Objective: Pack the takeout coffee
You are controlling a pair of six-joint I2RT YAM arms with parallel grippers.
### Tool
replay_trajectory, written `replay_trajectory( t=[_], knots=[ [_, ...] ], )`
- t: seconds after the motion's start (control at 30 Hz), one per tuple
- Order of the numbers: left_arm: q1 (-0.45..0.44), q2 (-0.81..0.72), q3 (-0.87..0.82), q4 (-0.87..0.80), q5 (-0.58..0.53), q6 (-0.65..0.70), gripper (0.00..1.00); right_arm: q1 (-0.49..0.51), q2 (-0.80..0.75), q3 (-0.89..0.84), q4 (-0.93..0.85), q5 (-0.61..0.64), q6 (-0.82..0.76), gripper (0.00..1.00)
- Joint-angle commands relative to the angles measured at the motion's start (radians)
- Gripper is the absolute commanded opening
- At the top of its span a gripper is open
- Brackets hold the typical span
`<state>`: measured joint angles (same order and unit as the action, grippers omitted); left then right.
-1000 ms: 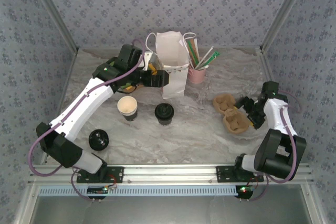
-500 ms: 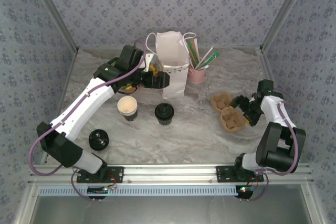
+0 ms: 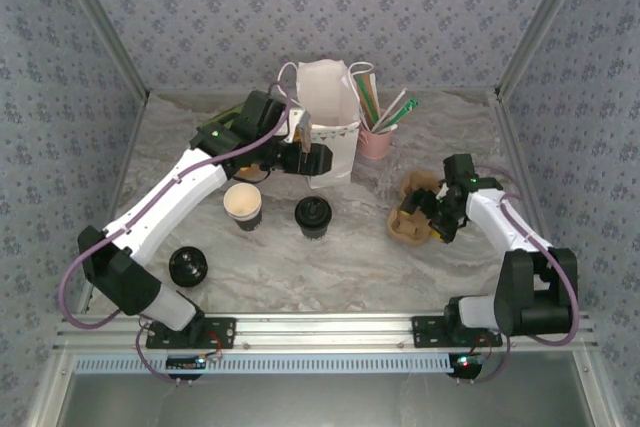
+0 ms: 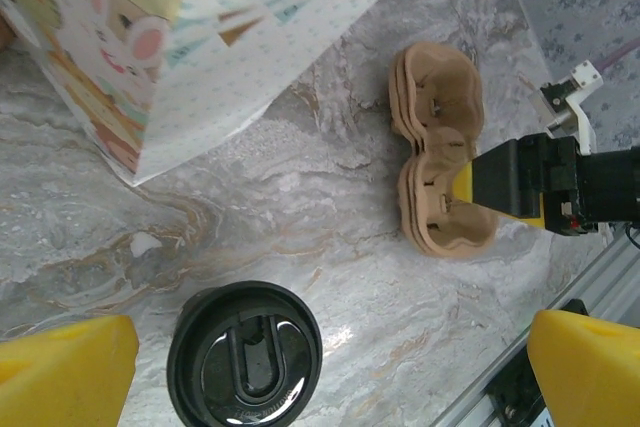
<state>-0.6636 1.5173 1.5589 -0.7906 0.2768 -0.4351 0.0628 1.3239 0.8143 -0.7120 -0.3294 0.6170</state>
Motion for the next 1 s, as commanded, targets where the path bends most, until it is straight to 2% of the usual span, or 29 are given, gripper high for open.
replay_trajectory(
  t=[0.0, 0.23, 0.4, 0.53, 0.57, 0.7, 0.8, 0.87, 0.97],
  knots=[
    [-0.037, 0.040, 0.045, -0.011, -0.011, -0.025, 0.99, 0.033, 0.000, 0.010, -0.004, 0.025, 0.042, 0.90],
    [-0.149, 0.178, 0.143, -0.045, -0.049, -0.074, 0.85, 0.037, -0.088, 0.013, -0.062, 0.090, -0.014, 0.85],
    [-0.222, 0.314, 0.263, -0.091, -0.095, -0.090, 0.70, 0.005, -0.169, -0.018, -0.075, 0.071, -0.055, 0.77],
    [-0.269, 0.431, 0.369, -0.132, -0.121, -0.091, 0.54, -0.044, -0.222, -0.058, -0.076, 0.039, -0.075, 0.71],
    [-0.279, 0.463, 0.385, -0.145, -0.131, -0.091, 0.50, -0.061, -0.232, -0.066, -0.079, 0.029, -0.080, 0.69],
    [-0.303, 0.558, 0.480, -0.170, -0.144, -0.097, 0.46, -0.107, -0.255, -0.095, -0.067, -0.029, -0.096, 0.59],
    [-0.310, 0.617, 0.512, -0.173, -0.143, -0.097, 0.36, -0.111, -0.247, -0.100, -0.061, -0.034, -0.109, 0.50],
    [-0.313, 0.654, 0.532, -0.174, -0.138, -0.094, 0.35, -0.111, -0.234, -0.101, -0.053, -0.034, -0.112, 0.40],
    [-0.315, 0.692, 0.554, -0.166, -0.114, -0.085, 0.29, -0.108, -0.219, -0.101, -0.033, -0.048, -0.105, 0.31]
  ],
)
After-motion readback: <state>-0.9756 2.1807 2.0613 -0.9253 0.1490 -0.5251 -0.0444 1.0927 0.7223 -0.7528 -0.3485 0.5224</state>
